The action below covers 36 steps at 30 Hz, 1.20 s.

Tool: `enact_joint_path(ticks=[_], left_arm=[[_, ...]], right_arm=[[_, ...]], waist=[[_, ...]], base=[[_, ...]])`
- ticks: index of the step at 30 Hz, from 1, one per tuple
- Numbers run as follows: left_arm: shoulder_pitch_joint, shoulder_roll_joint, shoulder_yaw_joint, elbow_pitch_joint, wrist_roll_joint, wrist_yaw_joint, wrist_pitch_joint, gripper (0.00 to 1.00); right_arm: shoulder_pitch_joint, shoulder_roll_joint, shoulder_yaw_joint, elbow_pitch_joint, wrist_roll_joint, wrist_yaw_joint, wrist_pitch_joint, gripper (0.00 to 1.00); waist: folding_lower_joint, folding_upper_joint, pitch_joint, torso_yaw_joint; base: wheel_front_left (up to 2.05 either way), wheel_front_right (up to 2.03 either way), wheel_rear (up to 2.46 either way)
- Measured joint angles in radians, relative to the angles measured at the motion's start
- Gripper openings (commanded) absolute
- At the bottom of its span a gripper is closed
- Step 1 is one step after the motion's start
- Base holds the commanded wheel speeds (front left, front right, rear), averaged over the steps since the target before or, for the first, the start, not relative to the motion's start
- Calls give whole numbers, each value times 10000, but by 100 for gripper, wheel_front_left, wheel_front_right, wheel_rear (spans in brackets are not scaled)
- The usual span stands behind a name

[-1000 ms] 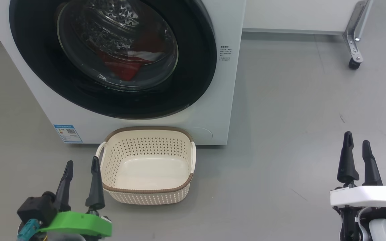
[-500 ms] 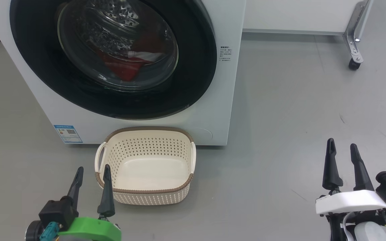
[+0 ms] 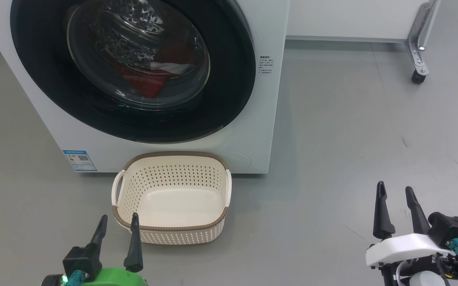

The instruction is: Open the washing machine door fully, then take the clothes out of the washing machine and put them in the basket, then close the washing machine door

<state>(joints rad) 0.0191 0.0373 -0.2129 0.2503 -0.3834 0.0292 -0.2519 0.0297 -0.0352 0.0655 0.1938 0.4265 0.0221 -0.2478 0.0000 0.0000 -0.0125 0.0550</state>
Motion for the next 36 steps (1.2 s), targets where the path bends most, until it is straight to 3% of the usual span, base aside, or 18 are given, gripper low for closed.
enact_joint_path(ticks=[9,36], left_arm=[[2,4,-128,426,100,196,0,100],[-37,4,-205,571,69,364,0,100]], right_arm=[[-6,-4,144,347,-418,-163,0,100],[-106,-4,182,667,-430,-174,0,100]], waist=[[0,0,-9,23],[0,0,-82,103]], base=[[0,0,0],[0,0,0]])
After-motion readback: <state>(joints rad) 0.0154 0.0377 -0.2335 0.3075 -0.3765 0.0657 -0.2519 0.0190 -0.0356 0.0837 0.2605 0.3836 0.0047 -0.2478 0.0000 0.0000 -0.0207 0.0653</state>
